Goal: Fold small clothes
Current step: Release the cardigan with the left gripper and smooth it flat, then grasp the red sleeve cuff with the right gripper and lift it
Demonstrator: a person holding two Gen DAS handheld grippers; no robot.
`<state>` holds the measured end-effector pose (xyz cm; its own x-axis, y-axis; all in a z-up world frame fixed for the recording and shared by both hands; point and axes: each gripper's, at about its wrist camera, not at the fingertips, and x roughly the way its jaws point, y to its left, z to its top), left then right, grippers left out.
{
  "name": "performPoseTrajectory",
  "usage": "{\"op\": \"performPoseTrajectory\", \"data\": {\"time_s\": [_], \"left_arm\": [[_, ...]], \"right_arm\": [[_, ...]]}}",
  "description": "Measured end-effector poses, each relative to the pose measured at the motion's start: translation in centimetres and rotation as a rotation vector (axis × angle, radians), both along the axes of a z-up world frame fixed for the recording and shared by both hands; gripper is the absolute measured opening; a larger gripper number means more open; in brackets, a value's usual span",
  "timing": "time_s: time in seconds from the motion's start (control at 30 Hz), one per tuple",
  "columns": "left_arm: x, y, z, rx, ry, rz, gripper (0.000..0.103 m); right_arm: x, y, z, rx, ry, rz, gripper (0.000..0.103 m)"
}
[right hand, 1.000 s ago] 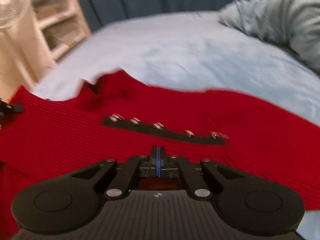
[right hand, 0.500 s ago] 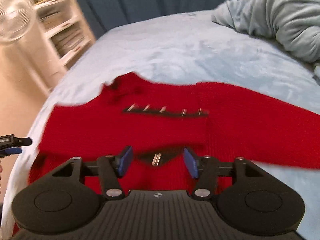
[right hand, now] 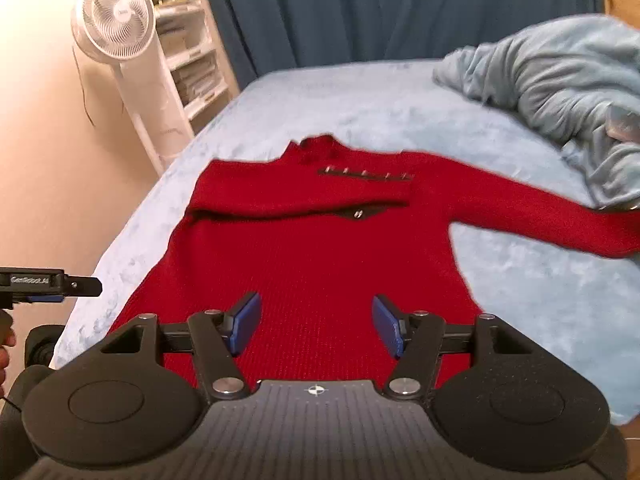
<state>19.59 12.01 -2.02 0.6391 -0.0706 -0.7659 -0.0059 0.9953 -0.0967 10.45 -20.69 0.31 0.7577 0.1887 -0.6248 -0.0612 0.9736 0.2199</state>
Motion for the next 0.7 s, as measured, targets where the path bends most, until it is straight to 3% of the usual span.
{"op": "performPoseTrajectory", "data": {"time_s": [0.23,0.43,0.57,0.7], "left_arm": [[-4.4,-2.5,2.1,0.006,-0.061,-0.045,0.094],[-5.6,-2.8,3.8,-0.011,-0.101,-0.027,0.094],[-5.5,-2.8,4.4,0.013,-0.106,-0.008,0.094],[-5.1,-3.3,4.5,0.027,-0.098,0.007,0.094]], "right_arm": [[-3.9,-1.2,1.2,0.032,-0.033,-0.046,0.064],[-4.6,-2.5,1.3,0.055,-0.029,-0.080,0.064],[-4.8,-3.3,1.7,0.100,-0.085,-0.099,0.064],[-4.7,-3.9,0.6,0.107,-0.071,-0.091,0.064]]}}
